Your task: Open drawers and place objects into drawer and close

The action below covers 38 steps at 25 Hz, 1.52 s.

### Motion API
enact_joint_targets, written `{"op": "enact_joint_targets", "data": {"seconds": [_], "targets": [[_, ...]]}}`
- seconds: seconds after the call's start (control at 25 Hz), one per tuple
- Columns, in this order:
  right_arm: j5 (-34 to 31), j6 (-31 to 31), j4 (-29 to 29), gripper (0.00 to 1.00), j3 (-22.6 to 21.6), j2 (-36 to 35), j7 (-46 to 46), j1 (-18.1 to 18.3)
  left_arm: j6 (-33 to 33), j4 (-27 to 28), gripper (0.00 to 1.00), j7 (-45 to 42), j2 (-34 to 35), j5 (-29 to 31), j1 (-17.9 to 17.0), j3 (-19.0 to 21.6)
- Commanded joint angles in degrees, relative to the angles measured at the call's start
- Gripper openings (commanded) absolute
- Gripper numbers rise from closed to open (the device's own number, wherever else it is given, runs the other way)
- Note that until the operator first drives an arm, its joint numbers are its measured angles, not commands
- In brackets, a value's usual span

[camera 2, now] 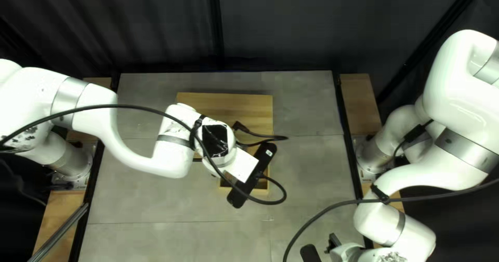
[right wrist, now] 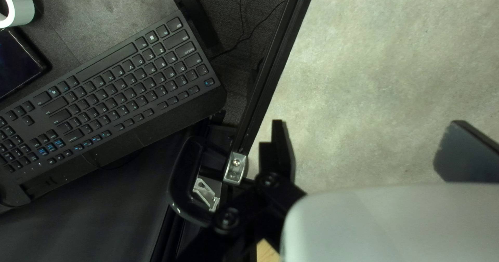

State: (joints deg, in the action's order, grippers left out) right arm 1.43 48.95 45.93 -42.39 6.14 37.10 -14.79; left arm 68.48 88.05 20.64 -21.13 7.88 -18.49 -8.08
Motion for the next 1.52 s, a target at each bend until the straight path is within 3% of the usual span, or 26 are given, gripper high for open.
{"op": "enact_joint_targets", "data": {"seconds": [0.04,0.08,0.12,0.16,0.32,0.36,0.4,0.44,0.72,1.0,1.32,1.52], "targets": [[0.0,0.0,0.0,1.0,0.0,0.0,0.0,0.0,0.6,1.2,0.1,0.8,-0.7,-0.2,0.4,-0.1],[0.0,0.0,0.0,1.0,0.0,0.0,0.0,0.0,0.9,1.5,0.13,1.0,-0.8,-0.3,0.5,-0.1],[0.0,0.0,0.0,1.0,0.0,0.0,0.0,0.0,0.9,1.6,0.32,1.0,-0.9,-0.3,0.6,-0.1],[0.0,0.0,0.0,1.0,0.0,0.0,0.0,0.0,1.2,1.9,0.38,0.9,-1.0,-0.3,0.6,-0.1],[0.0,0.0,0.0,1.0,0.0,0.0,0.0,0.0,1.2,1.9,0.48,0.7,-1.3,-0.6,0.8,-0.2],[0.0,0.0,0.0,1.0,0.0,0.0,0.0,0.0,1.2,1.9,0.67,0.7,-1.3,-0.7,0.8,-0.2],[0.0,0.0,0.0,1.0,0.0,0.0,0.0,0.0,1.1,1.8,0.92,0.7,-1.3,-0.9,0.9,-0.3],[0.0,0.0,0.0,1.0,0.0,0.0,0.0,0.0,1.0,1.6,1.0,0.6,-1.1,-1.1,1.1,-0.3],[0.0,0.0,0.0,1.0,0.0,0.0,0.0,0.0,1.1,1.1,1.0,-0.1,-0.2,-2.1,1.5,-0.5],[0.0,0.0,0.0,1.0,0.0,0.0,0.0,0.0,3.5,0.4,1.0,-0.7,3.3,-0.5,-0.4,0.3],[0.0,0.0,0.0,1.0,0.0,0.0,0.0,0.0,4.8,-5.7,1.0,-1.2,8.5,-0.8,-4.5,3.7],[0.0,0.0,0.0,1.0,0.0,0.0,0.0,0.0,6.1,-6.1,1.0,-2.9,6.9,-1.1,-8.9,7.4]]}}
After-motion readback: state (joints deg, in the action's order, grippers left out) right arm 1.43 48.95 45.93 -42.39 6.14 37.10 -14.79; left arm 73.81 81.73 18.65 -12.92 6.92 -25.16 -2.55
